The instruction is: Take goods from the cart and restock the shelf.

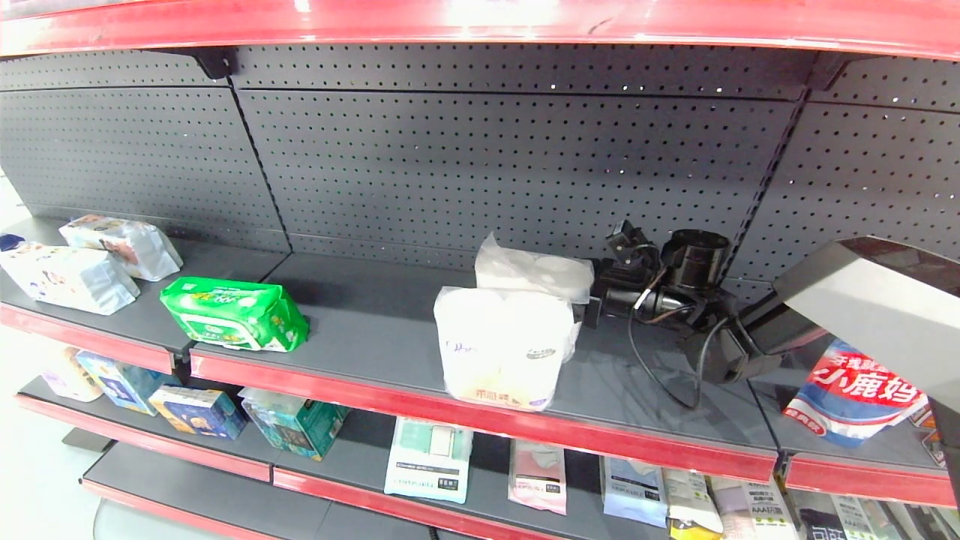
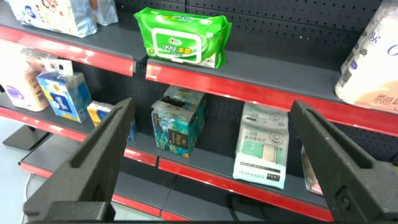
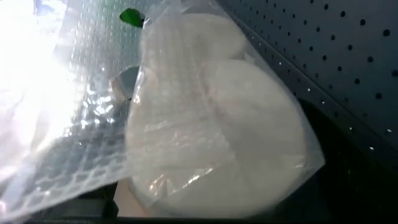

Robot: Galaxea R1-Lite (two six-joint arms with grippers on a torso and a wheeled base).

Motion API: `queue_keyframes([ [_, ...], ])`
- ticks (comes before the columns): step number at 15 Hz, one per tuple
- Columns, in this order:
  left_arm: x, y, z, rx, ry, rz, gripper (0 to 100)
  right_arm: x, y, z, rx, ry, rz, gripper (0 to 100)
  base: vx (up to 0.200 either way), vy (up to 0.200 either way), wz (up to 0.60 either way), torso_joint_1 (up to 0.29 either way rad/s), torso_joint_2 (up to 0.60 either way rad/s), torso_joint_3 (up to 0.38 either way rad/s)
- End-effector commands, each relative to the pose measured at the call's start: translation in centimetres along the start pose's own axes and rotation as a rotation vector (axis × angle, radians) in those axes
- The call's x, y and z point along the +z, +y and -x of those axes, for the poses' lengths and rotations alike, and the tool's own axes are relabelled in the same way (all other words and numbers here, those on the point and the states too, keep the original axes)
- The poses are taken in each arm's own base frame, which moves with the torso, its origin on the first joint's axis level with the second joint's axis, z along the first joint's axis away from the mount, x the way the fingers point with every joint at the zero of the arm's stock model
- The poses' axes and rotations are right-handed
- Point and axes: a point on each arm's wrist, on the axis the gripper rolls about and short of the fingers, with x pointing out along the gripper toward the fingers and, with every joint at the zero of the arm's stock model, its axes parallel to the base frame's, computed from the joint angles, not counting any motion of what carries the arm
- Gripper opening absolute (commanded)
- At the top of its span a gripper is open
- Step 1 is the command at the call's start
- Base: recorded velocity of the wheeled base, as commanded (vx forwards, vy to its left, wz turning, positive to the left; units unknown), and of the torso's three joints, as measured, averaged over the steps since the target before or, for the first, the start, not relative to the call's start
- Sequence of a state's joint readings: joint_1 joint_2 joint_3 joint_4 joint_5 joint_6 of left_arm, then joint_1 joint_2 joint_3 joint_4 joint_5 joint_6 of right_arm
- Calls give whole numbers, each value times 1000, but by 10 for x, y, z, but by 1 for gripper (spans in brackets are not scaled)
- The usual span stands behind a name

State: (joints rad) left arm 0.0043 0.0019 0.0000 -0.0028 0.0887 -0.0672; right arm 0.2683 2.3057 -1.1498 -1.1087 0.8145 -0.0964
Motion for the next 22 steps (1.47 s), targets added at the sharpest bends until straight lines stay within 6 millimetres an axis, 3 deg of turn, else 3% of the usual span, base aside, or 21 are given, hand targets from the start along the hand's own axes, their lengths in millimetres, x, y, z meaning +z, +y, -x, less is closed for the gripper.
queue_keyframes([
  [1, 0, 0, 0, 1, -1, 0, 100, 12, 1, 3, -10, -12, 7, 100, 0, 0, 0, 0, 0, 0],
  [19, 0, 0, 0, 1, -1, 0, 100, 68, 16, 34, -89, -34, 27, 100, 0, 0, 0, 0, 0, 0],
  [22, 0, 0, 0, 1, -1, 0, 100, 88, 22, 42, -103, -47, 18, 100, 0, 0, 0, 0, 0, 0],
])
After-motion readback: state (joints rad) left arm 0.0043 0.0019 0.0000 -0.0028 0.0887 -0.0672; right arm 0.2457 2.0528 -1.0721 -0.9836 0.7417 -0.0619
